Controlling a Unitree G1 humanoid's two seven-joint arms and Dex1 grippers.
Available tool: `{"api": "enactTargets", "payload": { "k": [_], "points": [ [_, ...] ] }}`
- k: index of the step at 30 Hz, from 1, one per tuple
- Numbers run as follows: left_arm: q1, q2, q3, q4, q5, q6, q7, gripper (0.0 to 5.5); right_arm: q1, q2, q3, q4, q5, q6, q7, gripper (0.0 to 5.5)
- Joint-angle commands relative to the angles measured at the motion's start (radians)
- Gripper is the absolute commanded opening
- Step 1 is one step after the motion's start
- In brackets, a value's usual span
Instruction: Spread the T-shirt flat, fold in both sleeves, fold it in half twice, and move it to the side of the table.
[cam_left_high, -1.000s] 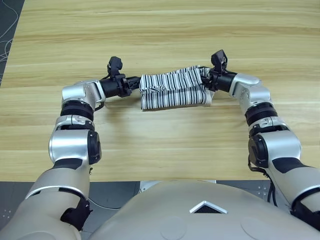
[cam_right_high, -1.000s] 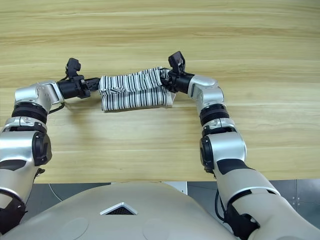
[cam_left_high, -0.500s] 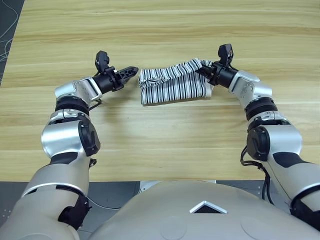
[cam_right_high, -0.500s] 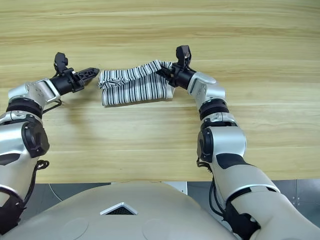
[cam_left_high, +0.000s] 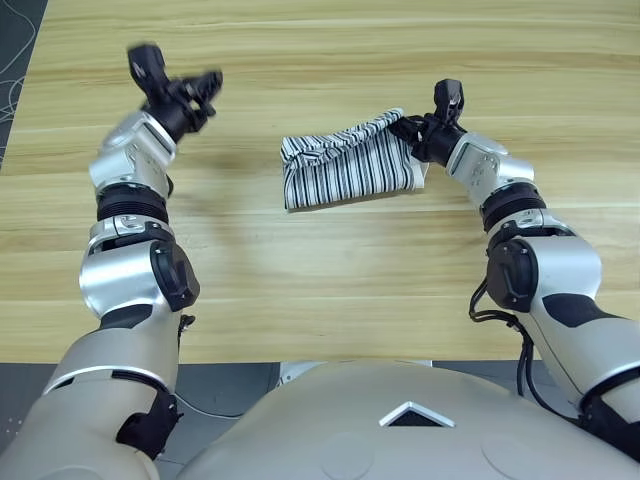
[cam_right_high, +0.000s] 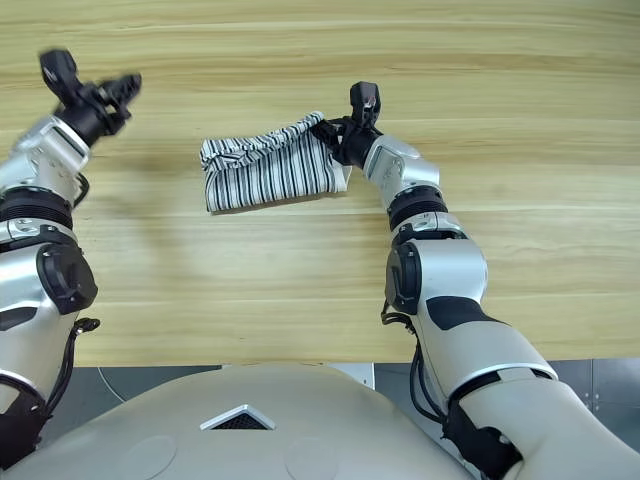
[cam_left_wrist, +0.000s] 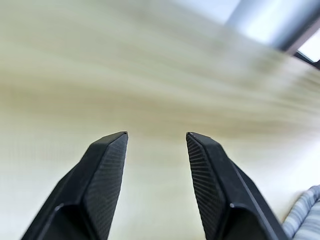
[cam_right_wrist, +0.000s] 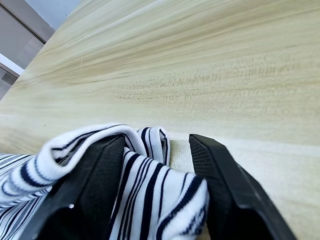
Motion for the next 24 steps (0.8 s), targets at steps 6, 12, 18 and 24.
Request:
{"api": "enactTargets", "payload": {
  "k": [6,12,18,24],
  "points": [
    [0.458,0.086,-0.476,-1.202,-0.029,0.350,-0.122,2.19,0.023,0.008,0.012,0.047,-0.034,0.014,-0.044,2.40],
    [0.538,0.120,-0.630,-1.309,0.012,0.471,-0.120,2.19,0.020,0.008,0.011,0.056,-0.038,0.004,-0.052,2.40],
    [0.502,0.057,-0.691,-1.212,0.038,0.466,-0.097,2.19,0.019,0.007,0.010,0.061,-0.046,-0.001,-0.052,2.40],
    [0.440,-0.015,-0.685,-1.031,0.071,0.401,-0.086,2.19,0.019,0.007,0.011,0.061,-0.054,-0.003,-0.048,2.40]
  ]
}}
